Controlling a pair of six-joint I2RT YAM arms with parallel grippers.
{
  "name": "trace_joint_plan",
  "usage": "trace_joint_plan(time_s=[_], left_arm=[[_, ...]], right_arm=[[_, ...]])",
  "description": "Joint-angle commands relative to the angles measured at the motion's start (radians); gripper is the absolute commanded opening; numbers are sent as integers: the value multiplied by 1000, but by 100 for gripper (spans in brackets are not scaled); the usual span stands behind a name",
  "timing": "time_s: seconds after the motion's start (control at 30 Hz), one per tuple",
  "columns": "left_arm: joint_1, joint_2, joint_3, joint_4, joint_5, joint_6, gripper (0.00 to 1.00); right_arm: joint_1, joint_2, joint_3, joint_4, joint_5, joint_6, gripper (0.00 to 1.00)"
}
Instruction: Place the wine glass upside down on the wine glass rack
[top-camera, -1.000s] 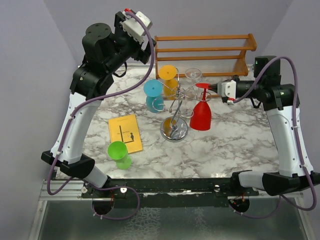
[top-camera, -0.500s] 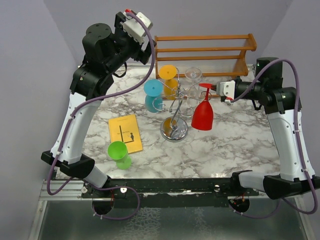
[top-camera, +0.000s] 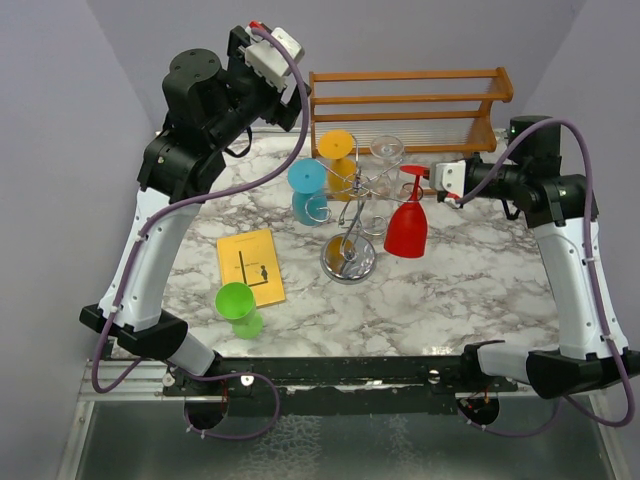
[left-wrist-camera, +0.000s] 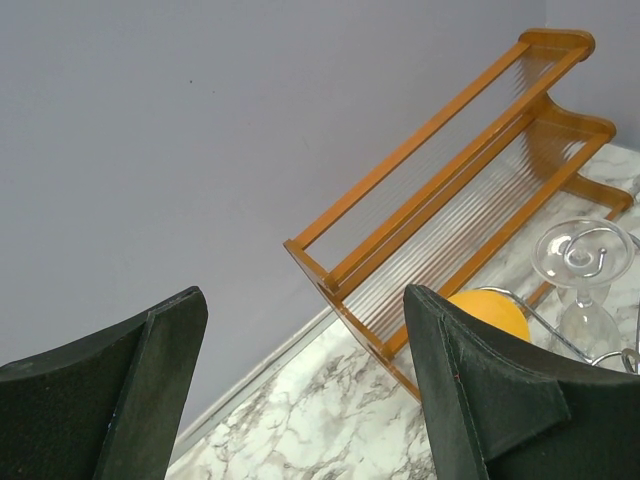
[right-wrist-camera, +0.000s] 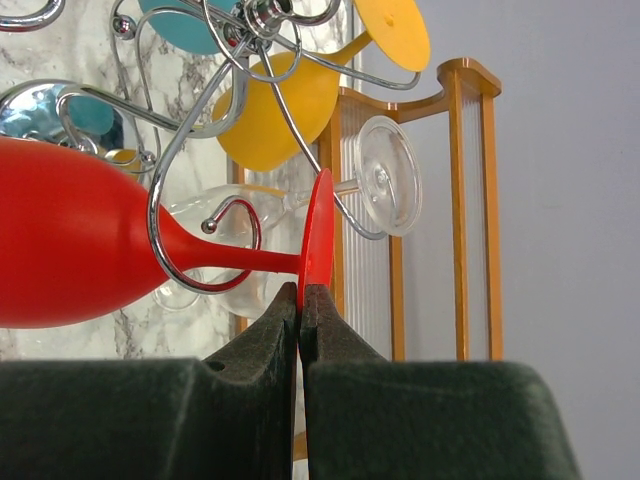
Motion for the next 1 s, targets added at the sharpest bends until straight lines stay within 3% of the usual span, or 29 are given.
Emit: trace_joint_plan(time_s=[0.0, 0.33, 0.57, 0.97], left_arm=[[6, -32, -4, 1, 9, 15, 83], [8, -28, -3, -4, 12, 20, 83], [7, -28, -4, -7, 12, 24, 83], [9, -37, -26, -13, 15, 33, 83]], right_arm=[[5, 11, -14, 44, 5, 15, 1], [5, 33, -29, 49, -59, 13, 6], [5, 25, -40, 29, -42, -3, 14], [5, 10, -39, 18, 39, -18, 20]])
